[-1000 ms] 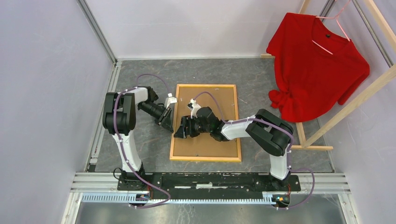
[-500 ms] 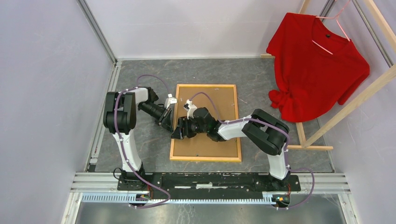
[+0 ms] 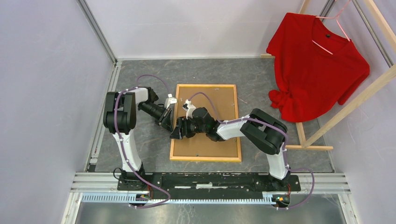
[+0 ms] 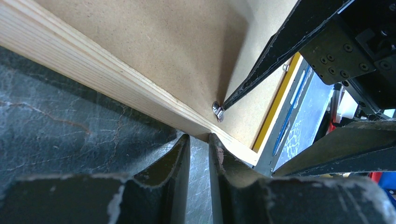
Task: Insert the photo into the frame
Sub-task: Install the photo frame at the center of the board.
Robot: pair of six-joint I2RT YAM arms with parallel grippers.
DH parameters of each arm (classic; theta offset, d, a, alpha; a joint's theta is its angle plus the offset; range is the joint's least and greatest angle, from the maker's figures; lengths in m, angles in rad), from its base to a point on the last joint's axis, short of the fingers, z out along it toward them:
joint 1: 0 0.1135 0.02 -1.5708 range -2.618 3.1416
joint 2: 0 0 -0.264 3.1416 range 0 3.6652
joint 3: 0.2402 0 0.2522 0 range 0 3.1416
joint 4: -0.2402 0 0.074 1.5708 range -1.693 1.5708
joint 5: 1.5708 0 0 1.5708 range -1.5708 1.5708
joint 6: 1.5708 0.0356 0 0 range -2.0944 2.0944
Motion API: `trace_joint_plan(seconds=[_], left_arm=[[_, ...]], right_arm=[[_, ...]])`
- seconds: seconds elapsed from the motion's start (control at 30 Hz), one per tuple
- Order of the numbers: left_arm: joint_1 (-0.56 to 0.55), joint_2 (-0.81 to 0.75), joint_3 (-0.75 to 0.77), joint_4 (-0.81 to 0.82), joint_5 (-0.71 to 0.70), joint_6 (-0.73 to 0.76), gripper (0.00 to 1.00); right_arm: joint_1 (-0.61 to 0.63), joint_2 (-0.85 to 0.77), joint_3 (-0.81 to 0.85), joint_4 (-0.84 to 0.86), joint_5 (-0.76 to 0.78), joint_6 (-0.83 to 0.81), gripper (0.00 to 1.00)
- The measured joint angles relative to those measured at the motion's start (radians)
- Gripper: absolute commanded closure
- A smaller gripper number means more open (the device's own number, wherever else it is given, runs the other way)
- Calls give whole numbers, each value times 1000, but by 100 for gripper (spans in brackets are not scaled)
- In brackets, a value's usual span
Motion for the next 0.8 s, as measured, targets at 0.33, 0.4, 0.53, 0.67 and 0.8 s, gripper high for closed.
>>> trace_joint_plan(seconds=[0.33,0.4,0.53,0.67,0.8], left_arm=[[-2,0,0,1,-1,-4,73],[-2,0,0,1,-2,-5,73],[-3,0,0,2,-3,-6,73],[-3,0,0,1,-3,-6,73],[-3,0,2,-1,-4,-6,72]], right_arm=[[0,24,27,2,-2,8,27],[0,29,34,-1,-4,9,28],[0,29,37,-6,-5,10,27],[-1,29,37,-6,-5,10,27],[-9,22,33,-6,-7,8,23]])
